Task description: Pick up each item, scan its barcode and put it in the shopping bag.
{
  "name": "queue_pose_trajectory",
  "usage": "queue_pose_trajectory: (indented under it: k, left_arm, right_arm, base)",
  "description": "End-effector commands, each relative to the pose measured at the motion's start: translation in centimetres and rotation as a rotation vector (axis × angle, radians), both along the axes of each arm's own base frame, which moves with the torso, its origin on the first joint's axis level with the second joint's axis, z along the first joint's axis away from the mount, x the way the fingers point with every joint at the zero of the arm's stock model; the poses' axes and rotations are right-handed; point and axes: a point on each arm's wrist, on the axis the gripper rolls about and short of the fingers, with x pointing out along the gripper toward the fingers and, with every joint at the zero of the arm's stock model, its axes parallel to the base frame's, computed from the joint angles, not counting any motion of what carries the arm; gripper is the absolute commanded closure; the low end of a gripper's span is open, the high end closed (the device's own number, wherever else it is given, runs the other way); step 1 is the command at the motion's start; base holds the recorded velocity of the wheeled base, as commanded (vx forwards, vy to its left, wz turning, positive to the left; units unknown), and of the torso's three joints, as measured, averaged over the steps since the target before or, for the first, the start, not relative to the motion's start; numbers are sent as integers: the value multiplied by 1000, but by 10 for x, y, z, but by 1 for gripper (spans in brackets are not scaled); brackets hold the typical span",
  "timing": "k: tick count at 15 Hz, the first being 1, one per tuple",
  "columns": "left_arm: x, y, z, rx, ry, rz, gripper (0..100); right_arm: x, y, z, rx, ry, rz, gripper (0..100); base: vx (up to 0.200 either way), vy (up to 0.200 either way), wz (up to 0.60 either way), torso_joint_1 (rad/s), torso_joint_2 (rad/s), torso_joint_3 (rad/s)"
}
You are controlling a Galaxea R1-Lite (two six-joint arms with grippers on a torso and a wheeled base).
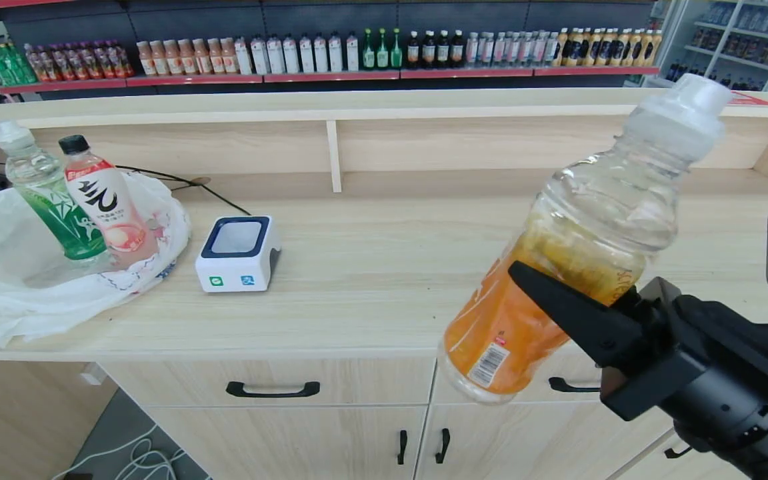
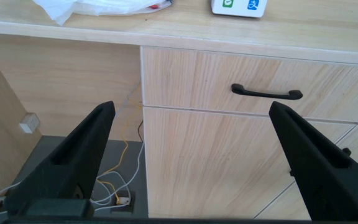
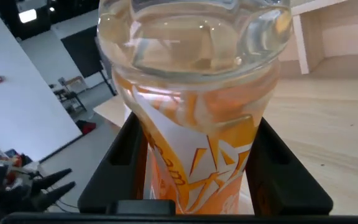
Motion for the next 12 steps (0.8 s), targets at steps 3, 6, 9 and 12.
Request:
queue_pose_trajectory:
  k: [3,6,9,12]
  left_arm:
    - [0,0,0,1,-1,1,0]
    - [0,0,0,1,-1,1,0]
    - [0,0,0,0,1,1,0]
    - [0,0,0,0,1,1,0]
  right_arm:
    - [24,-9,-29,-243,-54,-214,100]
    - [33,-15,-24,-221,-57,-290,100]
    - [43,-16,-21,-196,-48,-308,100]
    - [44,-15,-22,-196,-44,-307,100]
  base:
    - [0,0,0,0,0,0]
    - [0,0,0,0,0,0]
    - [0,133,0,2,3,2]
    - [0,200,0,-1,1,4]
